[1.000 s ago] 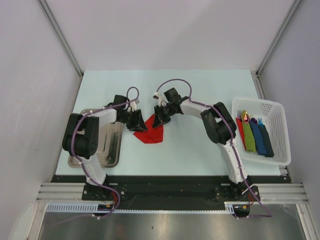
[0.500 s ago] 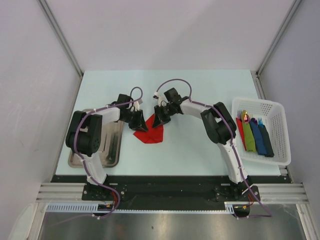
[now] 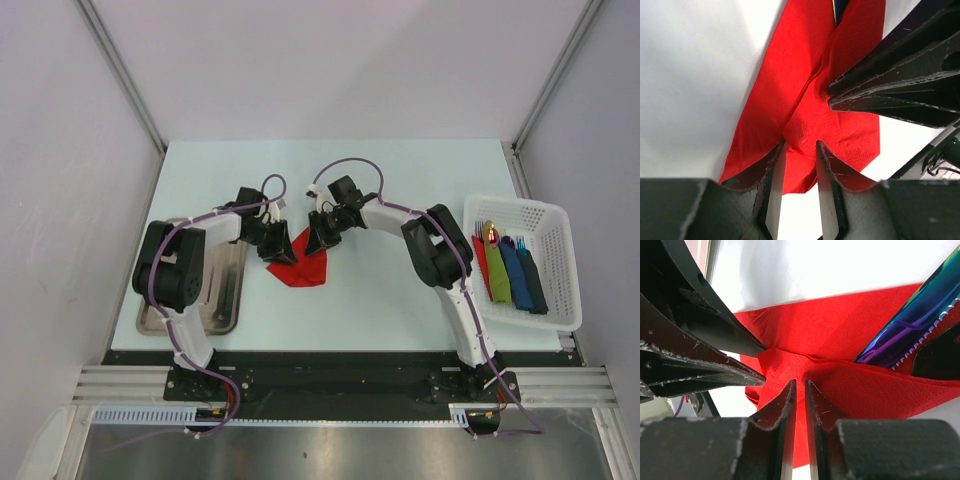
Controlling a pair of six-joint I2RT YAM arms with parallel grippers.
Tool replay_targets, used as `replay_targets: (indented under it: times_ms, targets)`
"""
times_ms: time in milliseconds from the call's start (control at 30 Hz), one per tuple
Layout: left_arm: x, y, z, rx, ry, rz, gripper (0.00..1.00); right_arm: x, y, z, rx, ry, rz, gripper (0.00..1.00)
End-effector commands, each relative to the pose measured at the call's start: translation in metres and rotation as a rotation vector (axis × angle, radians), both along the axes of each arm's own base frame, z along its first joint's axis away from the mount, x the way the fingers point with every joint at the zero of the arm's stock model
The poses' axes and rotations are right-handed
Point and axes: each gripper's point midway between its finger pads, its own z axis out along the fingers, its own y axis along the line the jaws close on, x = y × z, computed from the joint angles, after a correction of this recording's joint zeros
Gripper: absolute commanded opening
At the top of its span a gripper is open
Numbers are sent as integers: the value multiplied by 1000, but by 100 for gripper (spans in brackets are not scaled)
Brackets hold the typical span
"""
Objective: Place the utensils on the paper napkin and roll it up
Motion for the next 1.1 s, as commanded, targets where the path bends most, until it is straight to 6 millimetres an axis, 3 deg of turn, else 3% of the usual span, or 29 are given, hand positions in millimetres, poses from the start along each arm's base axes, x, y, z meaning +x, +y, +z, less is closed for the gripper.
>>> replay_targets:
  times_ms: [0,200,467,700,1067]
  targets:
    - [12,6,2,63,-44,-2,35,-8,-15,-15,-75,18,-4,18]
    - [14,5,-1,111,-36,-7,30,-6,-17,-16,-78,14,-8,18]
    - [12,2,1,104,-18,-2,1,-8,-18,-15,-76,14,1,19]
    - [13,-1,17,74,-55,4,0,-8,-18,-6,-57,14,6,23]
    - [7,3,21,86,-59,23,0,-7,-13,13,-14,2,13,32]
